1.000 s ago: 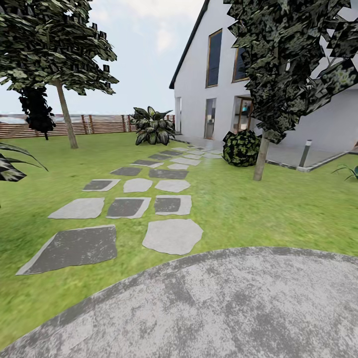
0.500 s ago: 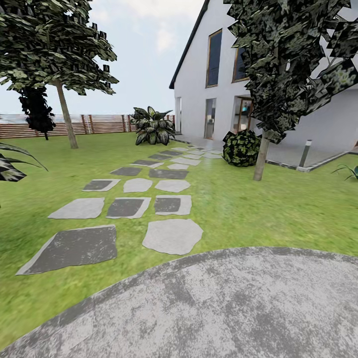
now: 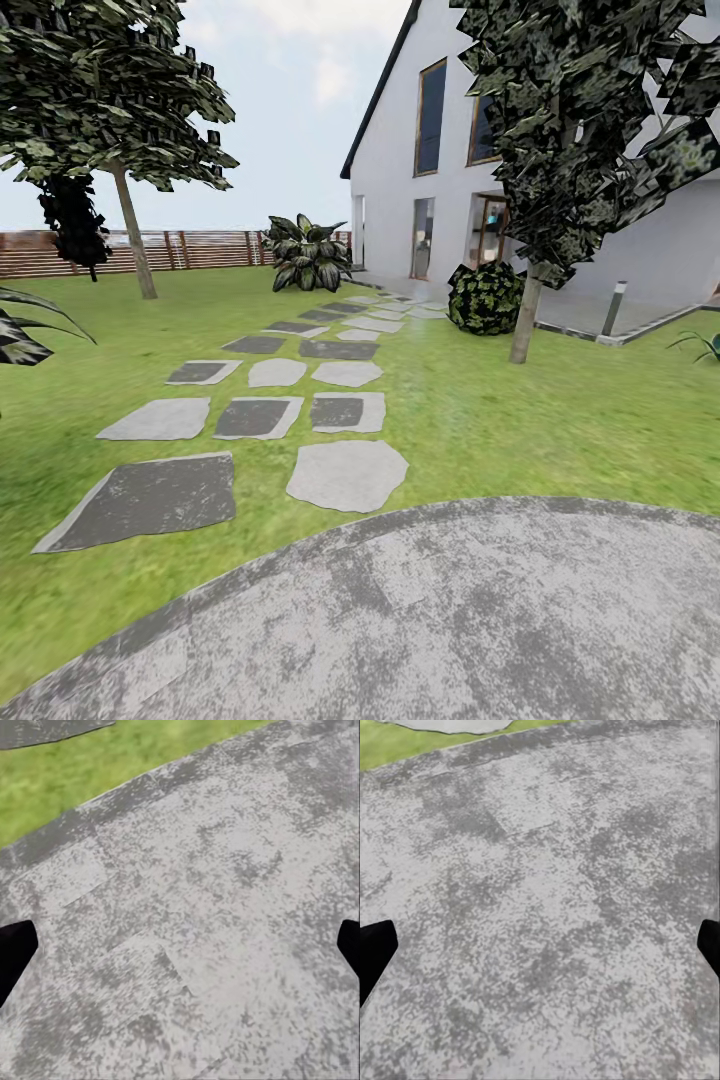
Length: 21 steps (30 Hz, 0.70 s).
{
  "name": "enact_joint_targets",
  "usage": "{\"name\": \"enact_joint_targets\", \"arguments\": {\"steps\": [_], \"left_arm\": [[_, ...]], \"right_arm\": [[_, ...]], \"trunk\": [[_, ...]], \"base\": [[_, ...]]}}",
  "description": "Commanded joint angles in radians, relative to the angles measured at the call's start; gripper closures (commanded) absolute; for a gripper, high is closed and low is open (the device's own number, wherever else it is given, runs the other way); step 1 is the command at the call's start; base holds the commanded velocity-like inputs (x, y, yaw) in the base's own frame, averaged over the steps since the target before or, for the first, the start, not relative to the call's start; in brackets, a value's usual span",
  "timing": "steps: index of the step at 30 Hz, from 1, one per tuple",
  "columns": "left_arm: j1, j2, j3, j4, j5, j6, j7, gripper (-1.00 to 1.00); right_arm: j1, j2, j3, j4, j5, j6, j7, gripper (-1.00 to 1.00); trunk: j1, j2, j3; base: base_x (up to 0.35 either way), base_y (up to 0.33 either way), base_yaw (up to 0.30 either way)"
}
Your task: In the garden, pick up the pesticide atomizer on the floor and spray pesticide onto both trees until each tree trunk is fully covered.
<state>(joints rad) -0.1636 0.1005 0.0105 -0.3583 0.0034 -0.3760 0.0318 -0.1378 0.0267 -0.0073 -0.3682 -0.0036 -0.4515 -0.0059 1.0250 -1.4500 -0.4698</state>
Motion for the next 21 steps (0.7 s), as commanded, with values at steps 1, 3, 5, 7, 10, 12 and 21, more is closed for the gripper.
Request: {"name": "enact_joint_targets", "arguments": {"steps": [1,3,5,7,10,12,21], "left_arm": [[-0.012,0.002,0.0,0.0,-0.001,0.0,0.023,-1.0],[-0.022,0.004,0.001,0.001,0.002,-0.002,0.05,-1.0],[-0.027,0.006,0.006,0.009,0.01,-0.006,0.076,-1.0],[-0.023,0.002,0.002,0.02,0.006,-0.008,0.078,-1.0],[-0.019,-0.002,0.0,0.062,0.007,-0.003,0.065,-1.0],[-0.019,-0.013,0.002,0.098,0.007,-0.006,0.053,-1.0],[-0.021,-0.026,0.001,0.072,0.009,-0.008,0.053,-1.0]], "right_arm": [[-0.006,0.0,0.0,-0.001,0.0,0.0,-0.001,-1.0],[-0.011,0.0,0.0,-0.001,0.0,-0.001,-0.003,-1.0],[-0.014,-0.013,0.002,0.0,0.004,-0.002,-0.01,-1.0],[-0.015,-0.034,0.006,0.0,0.006,-0.002,-0.008,-1.0],[-0.015,-0.051,0.01,0.0,0.007,-0.003,-0.007,-1.0],[-0.016,-0.053,0.013,0.001,0.008,-0.003,-0.005,-1.0],[-0.016,-0.053,0.012,0.004,0.01,-0.003,-0.003,-1.0]], "trunk": [[0.0,0.0,0.0],[0.0,0.0,0.0],[0.0,0.0,0.0],[0.0,0.0,0.0],[0.0,0.0,0.0],[0.0,0.0,0.0],[0.0,0.0,0.0]], "base": [[0.0,0.0,0.0],[0.0,0.0,0.0],[0.0,0.0,0.0],[0.0,0.0,0.0],[0.0,0.0,-0.035],[0.0,0.0,-0.209],[-0.043,-0.02,-0.27]]}}
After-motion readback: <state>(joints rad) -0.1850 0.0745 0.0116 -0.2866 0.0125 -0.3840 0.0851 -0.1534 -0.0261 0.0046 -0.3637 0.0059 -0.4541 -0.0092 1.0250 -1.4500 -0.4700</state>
